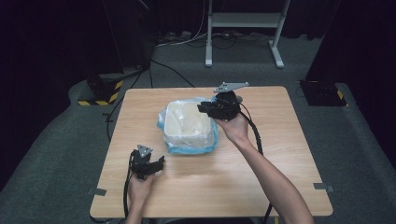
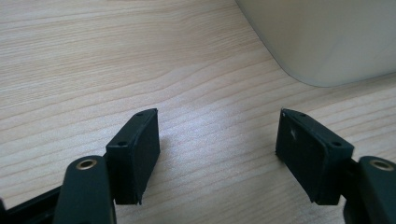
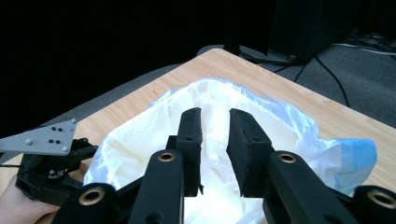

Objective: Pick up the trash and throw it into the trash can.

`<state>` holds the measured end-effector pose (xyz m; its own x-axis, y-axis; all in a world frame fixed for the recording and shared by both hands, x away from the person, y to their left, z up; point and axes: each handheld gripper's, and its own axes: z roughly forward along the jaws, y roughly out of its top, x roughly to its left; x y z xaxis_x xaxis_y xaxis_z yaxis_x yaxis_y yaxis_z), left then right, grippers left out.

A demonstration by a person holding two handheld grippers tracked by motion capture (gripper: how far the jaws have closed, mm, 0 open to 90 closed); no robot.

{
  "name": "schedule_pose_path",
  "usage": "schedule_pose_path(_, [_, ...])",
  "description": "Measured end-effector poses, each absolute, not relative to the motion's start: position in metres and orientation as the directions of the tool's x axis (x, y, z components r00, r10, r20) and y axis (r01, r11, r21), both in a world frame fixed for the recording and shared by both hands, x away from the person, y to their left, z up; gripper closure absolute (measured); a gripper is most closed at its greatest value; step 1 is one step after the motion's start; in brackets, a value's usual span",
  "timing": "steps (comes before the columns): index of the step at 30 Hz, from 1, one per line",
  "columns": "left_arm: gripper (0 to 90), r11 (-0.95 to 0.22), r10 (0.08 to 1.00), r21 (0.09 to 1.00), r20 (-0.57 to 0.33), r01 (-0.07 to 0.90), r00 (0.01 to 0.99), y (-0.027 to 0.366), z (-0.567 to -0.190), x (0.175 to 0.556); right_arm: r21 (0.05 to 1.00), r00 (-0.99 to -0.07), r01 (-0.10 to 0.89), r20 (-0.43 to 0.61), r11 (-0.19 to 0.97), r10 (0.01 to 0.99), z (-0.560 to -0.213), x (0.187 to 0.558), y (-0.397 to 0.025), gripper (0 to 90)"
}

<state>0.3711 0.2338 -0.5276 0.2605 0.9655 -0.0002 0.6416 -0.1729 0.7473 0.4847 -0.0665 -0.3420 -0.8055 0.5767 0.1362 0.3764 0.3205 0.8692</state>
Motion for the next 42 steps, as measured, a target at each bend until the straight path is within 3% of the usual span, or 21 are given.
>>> schedule_pose_path(10, [30.2, -0.174, 0.965, 0.747, 0.000, 0.641, 0.261, 0.234, -0.528, 0.371, 0.880, -0.802, 0.348, 0.102, 0.323, 0.588, -0.334, 0.475, -0.077, 66.5])
schedule_pose_path(42, [30.2, -0.172, 0.966, 0.748, 0.000, 0.640, 0.260, 0.234, -0.528, 0.371, 0.910, -0.743, 0.344, 0.113, 0.232, 0.660, -0.337, 0.440, -0.159, 64.9])
